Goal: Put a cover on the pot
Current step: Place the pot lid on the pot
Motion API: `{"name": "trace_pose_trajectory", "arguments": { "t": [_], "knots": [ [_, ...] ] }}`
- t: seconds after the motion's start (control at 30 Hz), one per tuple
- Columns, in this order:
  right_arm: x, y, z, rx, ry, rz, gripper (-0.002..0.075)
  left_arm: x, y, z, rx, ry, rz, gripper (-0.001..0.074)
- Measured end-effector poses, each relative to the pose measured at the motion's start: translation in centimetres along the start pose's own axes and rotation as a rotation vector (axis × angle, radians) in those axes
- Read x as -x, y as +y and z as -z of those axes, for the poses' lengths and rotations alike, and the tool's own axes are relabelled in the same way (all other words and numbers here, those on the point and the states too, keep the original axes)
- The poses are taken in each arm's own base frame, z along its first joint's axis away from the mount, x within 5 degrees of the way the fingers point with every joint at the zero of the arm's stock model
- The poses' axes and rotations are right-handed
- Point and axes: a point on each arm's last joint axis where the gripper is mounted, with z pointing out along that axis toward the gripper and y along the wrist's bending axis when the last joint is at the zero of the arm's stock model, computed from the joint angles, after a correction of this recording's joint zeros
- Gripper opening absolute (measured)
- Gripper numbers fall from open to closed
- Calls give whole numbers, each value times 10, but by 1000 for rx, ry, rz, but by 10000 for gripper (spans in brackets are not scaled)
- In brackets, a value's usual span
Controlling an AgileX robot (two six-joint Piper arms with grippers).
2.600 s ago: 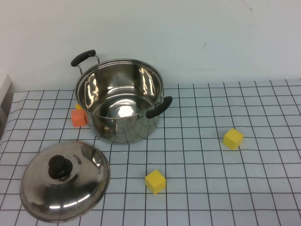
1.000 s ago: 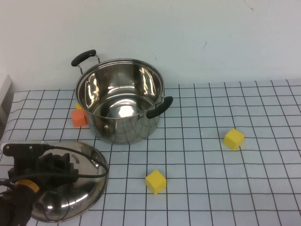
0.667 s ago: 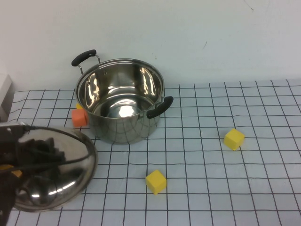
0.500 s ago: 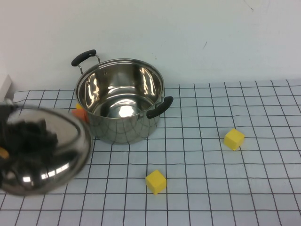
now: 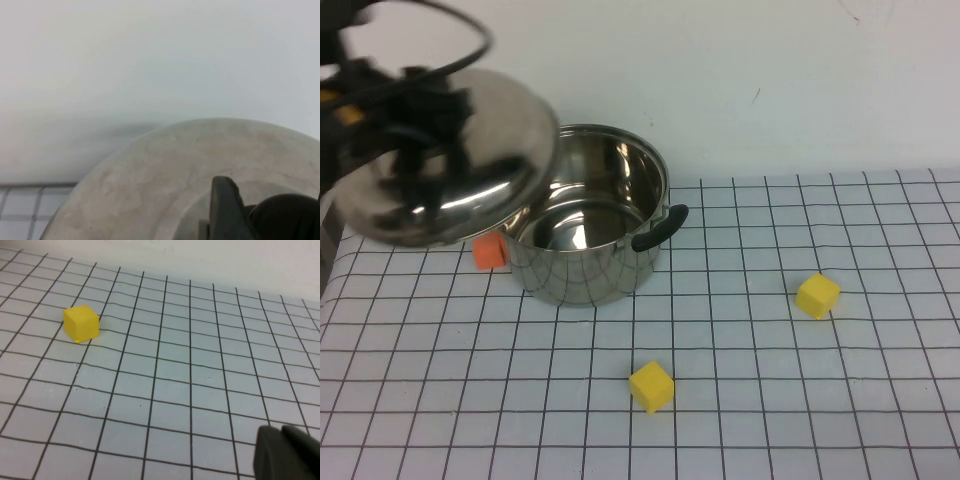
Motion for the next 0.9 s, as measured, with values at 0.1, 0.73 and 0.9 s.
{"name": "trace_pose_trajectory", "arguments": {
  "t": [0.1,0.73,0.9],
  "knots": [
    [0,0,0,0,0,0,9,3,-17,-28,-28,44,-59,312],
    [0,0,0,0,0,0,9,-47,-56,-156,-62,250,-63,312],
    [0,0,0,0,0,0,9,-52,-57,-163,-72,228,-53,312]
  ]
}}
